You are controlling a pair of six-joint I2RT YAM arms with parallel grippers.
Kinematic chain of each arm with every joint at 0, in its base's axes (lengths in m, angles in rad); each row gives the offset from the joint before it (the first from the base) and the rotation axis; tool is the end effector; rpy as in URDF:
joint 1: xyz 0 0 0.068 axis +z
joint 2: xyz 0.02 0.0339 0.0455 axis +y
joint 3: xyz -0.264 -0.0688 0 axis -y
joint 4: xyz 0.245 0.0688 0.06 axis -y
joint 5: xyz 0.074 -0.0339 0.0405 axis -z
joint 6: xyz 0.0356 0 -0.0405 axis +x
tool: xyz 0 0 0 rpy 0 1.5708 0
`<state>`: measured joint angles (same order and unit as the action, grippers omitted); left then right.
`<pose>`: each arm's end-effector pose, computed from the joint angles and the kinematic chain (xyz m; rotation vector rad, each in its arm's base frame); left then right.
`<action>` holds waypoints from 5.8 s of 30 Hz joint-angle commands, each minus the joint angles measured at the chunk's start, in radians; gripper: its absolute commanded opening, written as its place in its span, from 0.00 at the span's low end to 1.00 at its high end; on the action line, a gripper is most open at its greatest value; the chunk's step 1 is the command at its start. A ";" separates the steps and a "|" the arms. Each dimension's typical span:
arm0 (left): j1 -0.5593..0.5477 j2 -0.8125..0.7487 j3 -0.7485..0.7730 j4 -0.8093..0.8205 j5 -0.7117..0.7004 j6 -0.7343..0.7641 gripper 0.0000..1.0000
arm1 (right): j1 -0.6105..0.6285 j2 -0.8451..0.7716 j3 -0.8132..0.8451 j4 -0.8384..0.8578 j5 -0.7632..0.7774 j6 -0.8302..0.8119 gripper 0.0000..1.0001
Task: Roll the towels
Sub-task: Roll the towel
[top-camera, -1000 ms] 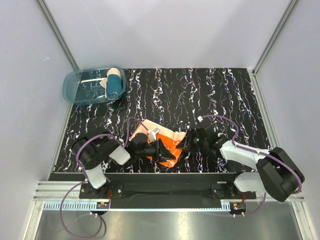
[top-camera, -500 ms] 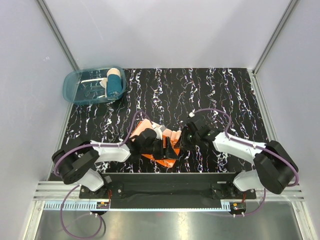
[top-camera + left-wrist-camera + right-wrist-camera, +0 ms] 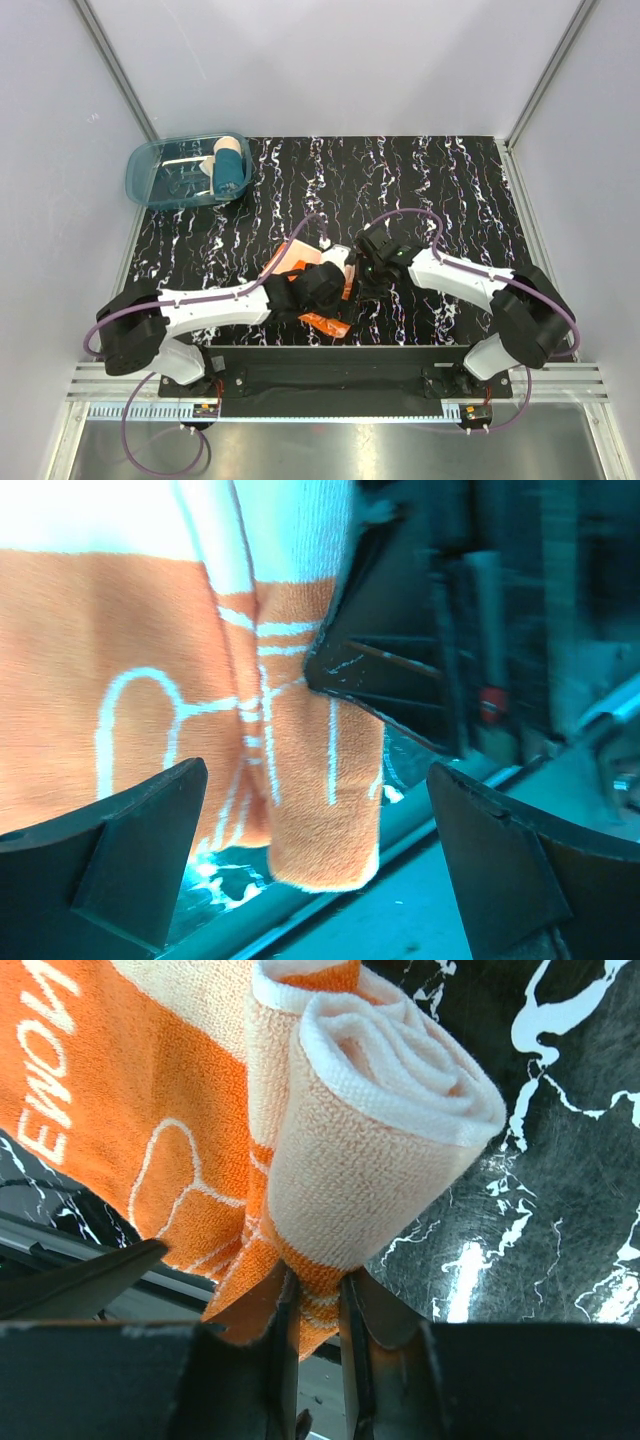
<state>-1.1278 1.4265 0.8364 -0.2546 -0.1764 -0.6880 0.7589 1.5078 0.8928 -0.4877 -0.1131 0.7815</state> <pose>0.1305 -0.2606 0.2067 0.4622 2.4517 -0.6109 0.2058 0.2007 0.1870 -0.0062 2.8254 0.5838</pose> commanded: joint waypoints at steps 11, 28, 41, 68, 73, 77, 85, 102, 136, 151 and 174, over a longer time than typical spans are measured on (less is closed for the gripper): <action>-0.230 0.044 0.133 -0.120 -0.334 0.133 0.99 | 0.014 0.032 0.046 -0.069 0.015 -0.011 0.09; -0.285 0.212 0.204 -0.181 -0.408 0.105 0.62 | 0.013 0.026 0.055 -0.091 0.013 -0.016 0.07; -0.285 0.246 0.073 -0.084 -0.371 0.071 0.36 | 0.014 0.023 0.063 -0.112 -0.008 -0.024 0.06; 0.008 -0.038 -0.233 0.319 0.227 0.055 0.00 | -0.214 -0.084 0.244 -0.374 0.176 -0.126 0.86; 0.121 -0.070 -0.276 0.434 0.443 -0.004 0.00 | -0.268 -0.219 0.226 -0.365 0.181 -0.162 0.87; 0.232 -0.054 -0.333 0.575 0.631 -0.083 0.00 | -0.268 -0.319 0.108 -0.182 -0.016 -0.157 0.87; 0.396 0.129 -0.514 1.147 0.879 -0.424 0.00 | -0.262 -0.431 -0.191 0.181 -0.304 -0.035 0.88; 0.514 0.255 -0.504 1.111 0.948 -0.510 0.00 | -0.124 -0.181 -0.411 0.695 -0.270 0.099 0.84; 0.507 -0.033 -0.240 0.200 0.639 0.007 0.45 | -0.087 -0.054 -0.281 0.436 -0.201 0.044 0.28; 0.091 -0.189 -0.020 -0.063 -0.001 0.220 0.52 | -0.026 -0.017 -0.068 0.115 -0.126 0.013 0.27; -0.176 0.176 0.093 -0.137 -0.275 0.213 0.63 | -0.007 0.045 -0.011 0.058 -0.138 0.018 0.24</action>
<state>-1.3018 1.5753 0.9318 -0.3687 -0.3897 -0.4618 0.7345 1.5459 0.8566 -0.3836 -0.2623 0.8104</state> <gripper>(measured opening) 0.623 0.289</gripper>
